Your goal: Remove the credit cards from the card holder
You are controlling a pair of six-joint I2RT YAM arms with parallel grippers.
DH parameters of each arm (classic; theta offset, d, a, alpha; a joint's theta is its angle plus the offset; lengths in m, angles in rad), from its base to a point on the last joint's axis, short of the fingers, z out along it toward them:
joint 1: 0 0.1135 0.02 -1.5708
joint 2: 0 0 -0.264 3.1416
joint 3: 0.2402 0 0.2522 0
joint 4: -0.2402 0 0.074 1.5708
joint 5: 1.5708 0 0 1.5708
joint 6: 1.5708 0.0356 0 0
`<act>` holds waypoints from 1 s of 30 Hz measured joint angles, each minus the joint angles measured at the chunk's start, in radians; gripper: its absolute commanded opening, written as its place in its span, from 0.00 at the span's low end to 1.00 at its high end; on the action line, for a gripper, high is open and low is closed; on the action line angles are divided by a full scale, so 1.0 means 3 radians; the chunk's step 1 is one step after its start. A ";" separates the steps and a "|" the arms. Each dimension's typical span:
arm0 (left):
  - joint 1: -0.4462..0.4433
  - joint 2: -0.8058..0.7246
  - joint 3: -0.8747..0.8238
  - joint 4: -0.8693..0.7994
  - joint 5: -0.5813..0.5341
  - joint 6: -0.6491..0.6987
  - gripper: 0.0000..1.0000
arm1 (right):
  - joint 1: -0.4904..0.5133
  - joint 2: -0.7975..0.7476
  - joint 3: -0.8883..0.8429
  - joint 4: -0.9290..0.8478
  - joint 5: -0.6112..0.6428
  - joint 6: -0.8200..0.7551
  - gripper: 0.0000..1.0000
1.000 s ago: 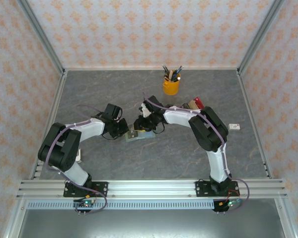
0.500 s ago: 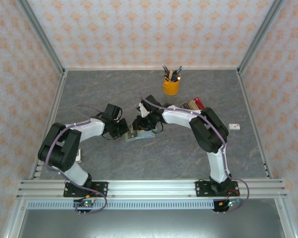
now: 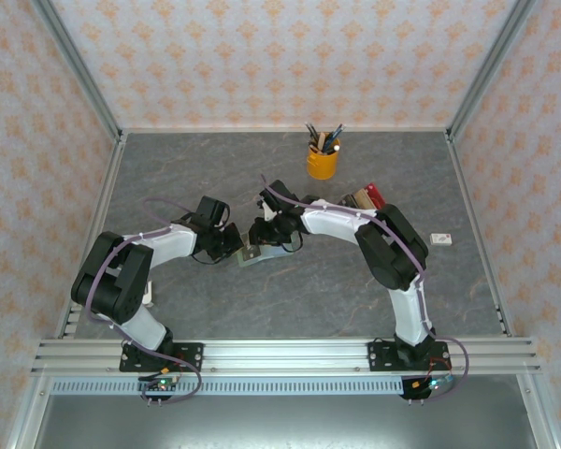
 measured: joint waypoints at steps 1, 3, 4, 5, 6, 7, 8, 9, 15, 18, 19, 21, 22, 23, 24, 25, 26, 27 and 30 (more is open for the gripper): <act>0.0004 0.0000 -0.0008 0.0010 0.0005 0.0000 0.00 | 0.0000 0.0000 0.0001 0.0003 0.0006 0.0039 0.27; 0.0005 0.0000 -0.0010 0.0019 0.0009 0.0000 0.00 | 0.0000 0.0000 0.0000 0.0008 0.0006 0.0108 0.27; 0.0006 0.0000 -0.0010 0.0019 0.0010 0.0000 0.00 | 0.0000 0.0000 0.0000 0.0013 0.0004 0.0142 0.26; 0.0011 0.0000 -0.0010 0.0019 0.0013 0.0000 0.00 | -0.0003 0.0000 0.0000 0.0017 -0.0008 0.0168 0.26; 0.0018 0.0000 -0.0010 0.0019 0.0020 0.0000 0.00 | -0.0006 0.0000 0.0000 0.0022 -0.0019 0.0191 0.25; 0.0020 0.0000 -0.0013 0.0019 0.0027 0.0000 0.00 | -0.0011 0.0000 -0.0004 0.0024 -0.0033 0.0209 0.24; 0.0020 0.0000 -0.0014 0.0022 0.0027 0.0000 0.00 | -0.0015 -0.0001 -0.0011 0.0029 -0.0045 0.0229 0.23; 0.0020 0.0000 -0.0014 0.0022 0.0027 0.0000 0.00 | -0.0017 -0.0005 -0.0025 0.0031 -0.0055 0.0239 0.23; 0.0027 0.0003 -0.0017 0.0032 0.0039 0.0001 0.00 | -0.0018 -0.0060 -0.0106 0.0033 -0.0163 0.0226 0.23; 0.0027 0.0003 -0.0017 0.0032 0.0043 0.0001 0.00 | -0.0017 -0.0071 -0.0116 0.0023 -0.0196 0.0198 0.23; 0.0027 0.0003 -0.0017 0.0032 0.0047 0.0001 0.00 | -0.0017 -0.0072 -0.0120 0.0015 -0.0206 0.0188 0.24; 0.0027 0.0003 -0.0017 0.0032 0.0050 0.0003 0.00 | -0.0017 -0.0071 -0.0120 0.0011 -0.0209 0.0179 0.24; 0.0033 0.0003 -0.0017 0.0032 0.0052 0.0003 0.00 | -0.0015 -0.0071 -0.0118 0.0011 -0.0207 0.0178 0.24; 0.0039 0.0003 -0.0017 0.0032 0.0062 0.0003 0.01 | -0.0015 -0.0071 -0.0114 0.0011 -0.0205 0.0177 0.24; 0.0043 0.0008 -0.0017 0.0033 0.0076 0.0001 0.01 | -0.0015 -0.0071 -0.0103 -0.0003 -0.0195 0.0177 0.24; 0.0046 0.0009 -0.0017 0.0034 0.0084 0.0001 0.01 | -0.0011 -0.0065 -0.0081 -0.0024 -0.0178 0.0178 0.24; 0.0046 0.0009 -0.0017 0.0036 0.0085 0.0001 0.01 | -0.0005 -0.0062 -0.0060 -0.0046 -0.0154 0.0178 0.24; 0.0046 0.0009 -0.0017 0.0036 0.0086 0.0001 0.01 | 0.0003 -0.0060 -0.0041 -0.0061 -0.0117 0.0178 0.25; 0.0046 0.0009 -0.0017 0.0042 0.0088 0.0001 0.01 | 0.0029 -0.0058 -0.0015 -0.0078 -0.0001 0.0179 0.25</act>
